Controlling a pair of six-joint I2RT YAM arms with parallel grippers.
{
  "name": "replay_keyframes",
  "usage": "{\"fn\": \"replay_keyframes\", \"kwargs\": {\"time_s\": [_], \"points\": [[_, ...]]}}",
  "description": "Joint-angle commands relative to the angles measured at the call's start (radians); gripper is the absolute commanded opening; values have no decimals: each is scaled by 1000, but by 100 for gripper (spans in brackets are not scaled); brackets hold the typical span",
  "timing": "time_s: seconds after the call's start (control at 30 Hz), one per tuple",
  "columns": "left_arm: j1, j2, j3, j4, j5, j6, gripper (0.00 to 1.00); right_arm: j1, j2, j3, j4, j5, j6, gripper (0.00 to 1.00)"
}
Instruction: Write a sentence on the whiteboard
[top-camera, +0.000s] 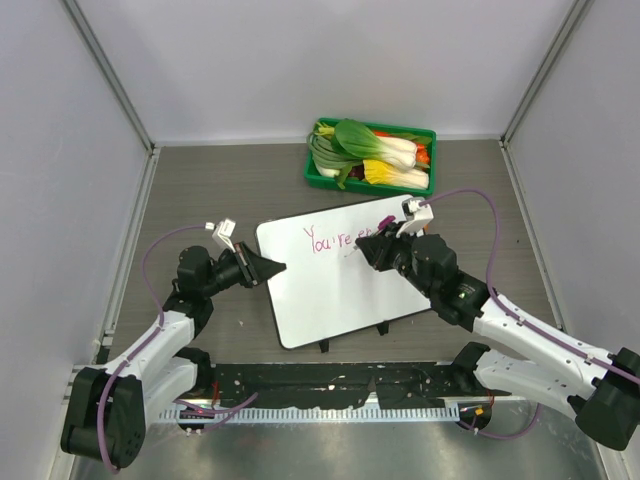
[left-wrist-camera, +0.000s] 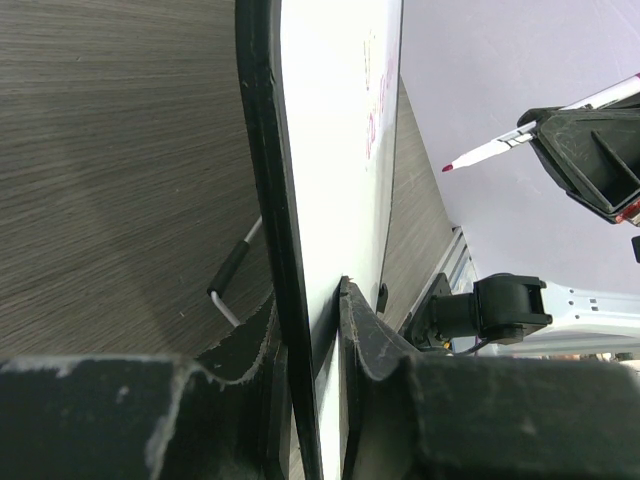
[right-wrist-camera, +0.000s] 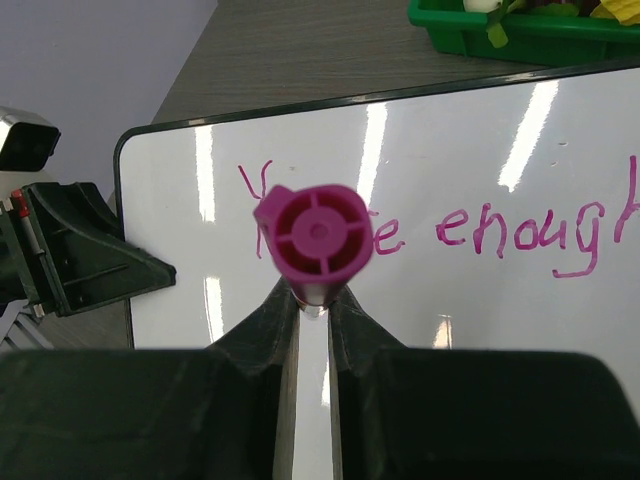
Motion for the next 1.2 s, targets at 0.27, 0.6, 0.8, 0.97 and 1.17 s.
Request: {"fn": "replay_keyframes", "kwargs": {"time_s": [0.27, 0.6, 0.8, 0.97, 1.17], "points": [[1, 25, -9, -108, -140, 206, 0, 33, -4, 7, 113, -24, -9, 1], [1, 25, -9, -109, -143, 208, 0, 116, 69, -12, 209, -1, -6, 1], [1, 25, -8, -109, -142, 208, 0, 134, 103, -53, 268, 0, 28, 1], [-1, 24, -9, -109, -143, 208, 0, 140, 126, -72, 303, 4, 45, 1], [1, 24, -9, -109, -145, 206, 0, 142, 154, -75, 312, 14, 49, 1]]}}
